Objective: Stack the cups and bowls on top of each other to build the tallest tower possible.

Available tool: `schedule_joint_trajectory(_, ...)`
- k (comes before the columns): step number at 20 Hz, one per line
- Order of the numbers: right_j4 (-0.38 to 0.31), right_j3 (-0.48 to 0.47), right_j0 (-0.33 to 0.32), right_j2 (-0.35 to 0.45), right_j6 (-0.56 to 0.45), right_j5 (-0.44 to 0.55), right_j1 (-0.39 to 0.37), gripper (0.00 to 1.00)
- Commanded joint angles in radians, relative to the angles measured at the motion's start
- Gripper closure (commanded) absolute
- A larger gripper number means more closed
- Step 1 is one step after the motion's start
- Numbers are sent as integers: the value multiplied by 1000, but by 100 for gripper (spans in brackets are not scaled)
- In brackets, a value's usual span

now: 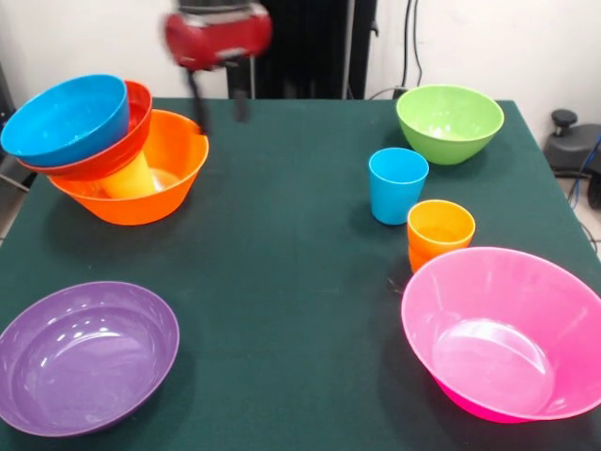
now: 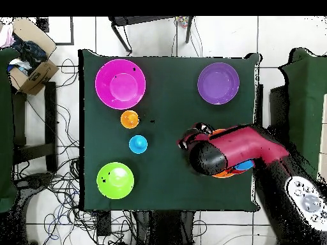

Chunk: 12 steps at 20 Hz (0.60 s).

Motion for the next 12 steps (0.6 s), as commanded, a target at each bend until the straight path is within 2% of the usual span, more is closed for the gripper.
schedule_joint_trajectory(1,-40,9,246,-244,464,-120,16,0)
schedule_joint_trajectory(4,-23,7,311,-290,534,-129,4,0)
schedule_joint_trajectory(6,-5,12,328,-302,561,-123,-10,0)
schedule_joint_trajectory(12,19,25,336,-299,587,-101,-41,0)
